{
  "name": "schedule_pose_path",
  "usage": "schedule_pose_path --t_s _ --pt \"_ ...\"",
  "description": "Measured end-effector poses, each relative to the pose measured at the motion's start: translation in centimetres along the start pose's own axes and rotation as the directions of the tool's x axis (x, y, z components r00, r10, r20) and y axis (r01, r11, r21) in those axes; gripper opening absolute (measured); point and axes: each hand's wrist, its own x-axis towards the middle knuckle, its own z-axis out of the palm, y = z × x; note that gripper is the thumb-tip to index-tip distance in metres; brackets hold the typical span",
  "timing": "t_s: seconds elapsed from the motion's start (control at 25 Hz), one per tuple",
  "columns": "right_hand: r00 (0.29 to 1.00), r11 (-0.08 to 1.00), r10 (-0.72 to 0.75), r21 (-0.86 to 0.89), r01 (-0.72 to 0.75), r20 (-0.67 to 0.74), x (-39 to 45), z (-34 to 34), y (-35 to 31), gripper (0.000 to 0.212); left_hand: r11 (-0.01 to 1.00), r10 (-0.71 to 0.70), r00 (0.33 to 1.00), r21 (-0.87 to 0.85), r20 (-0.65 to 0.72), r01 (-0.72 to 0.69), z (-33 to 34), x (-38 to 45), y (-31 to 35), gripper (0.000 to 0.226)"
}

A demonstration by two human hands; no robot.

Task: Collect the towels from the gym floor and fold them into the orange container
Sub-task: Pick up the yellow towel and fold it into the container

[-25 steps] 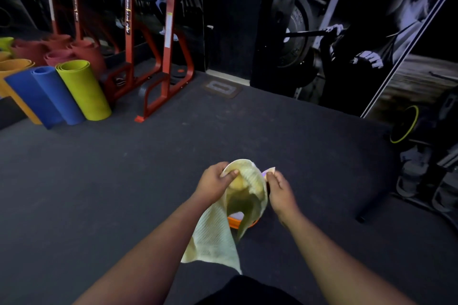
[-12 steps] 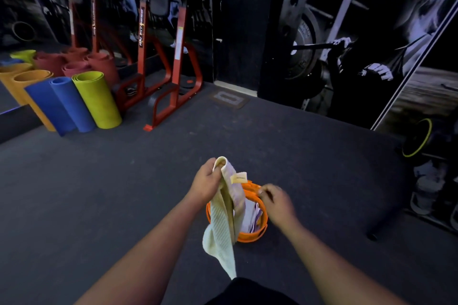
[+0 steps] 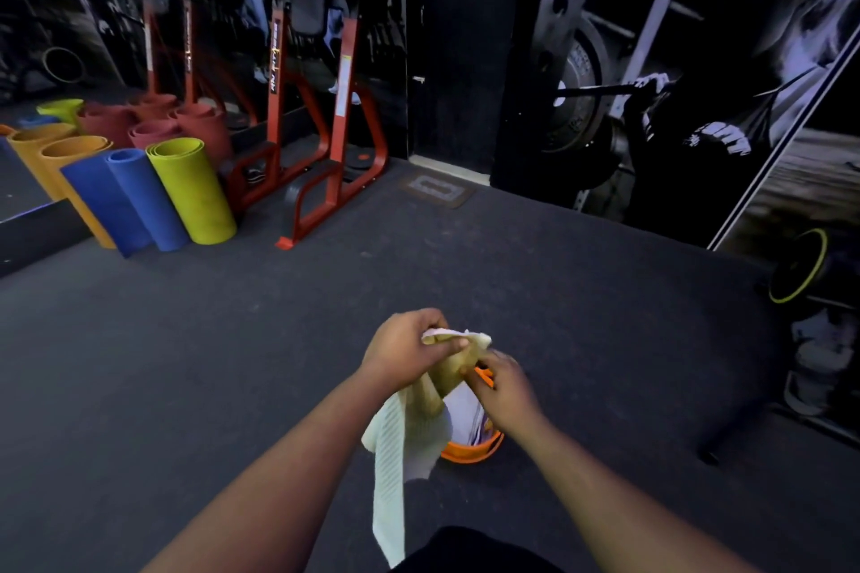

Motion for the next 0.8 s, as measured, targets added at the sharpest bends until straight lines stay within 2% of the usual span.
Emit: schedule_pose_path --t_s 0.12,0.2,0.28,0.36,0.4,0.48,0.52,0.64,0.8 --pt "0.994 0.990 0.102 0.103 -0.098 -0.033 0.4 -1.0 0.0 0.009 0.994 0.096 0.990 0.059 -0.104 -0.090 0.6 0.0 -0.7 0.028" --pt "0.991 0.994 0.090 0.075 -0.083 -0.097 1.2 -1.4 -0.6 0.017 0.991 0.127 0.988 0.041 -0.092 -0.124 1.2 0.2 -0.9 0.017" --pt "0.994 0.999 0.047 0.031 -0.044 -0.101 1.9 -1.9 -0.9 0.022 0.981 0.040 0.999 -0.187 -0.031 -0.045 1.8 0.3 -1.3 0.014" --pt "0.996 0.998 0.065 -0.015 -0.066 -0.057 2.4 -3.0 -0.6 0.029 0.938 -0.062 0.998 -0.343 -0.013 0.054 2.0 0.4 -1.7 0.015" --pt "0.997 0.991 0.082 -0.111 -0.080 0.016 2.4 -3.7 0.0 0.034 0.916 -0.105 0.994 -0.393 -0.029 0.086 2.0 0.4 -1.9 0.019" --pt "0.971 0.904 0.149 -0.423 -0.059 0.184 1.5 -5.1 1.5 0.033 0.848 -0.209 0.970 -0.517 -0.121 0.119 1.7 0.5 -2.3 0.023" --pt "0.963 0.857 0.179 -0.513 -0.052 0.202 0.9 -5.7 2.7 0.030 0.801 -0.278 0.945 -0.584 -0.171 0.130 1.4 0.6 -2.8 0.022" --pt "0.952 0.838 0.302 -0.491 -0.238 0.054 -1.2 -7.8 6.1 0.019 0.720 -0.435 0.865 -0.673 -0.248 0.169 0.8 0.5 -5.1 0.016" --pt "0.897 0.838 0.441 -0.348 -0.420 -0.020 -2.0 -8.8 7.1 0.014 0.733 -0.510 0.812 -0.637 -0.283 0.238 1.8 0.4 -7.2 0.020"
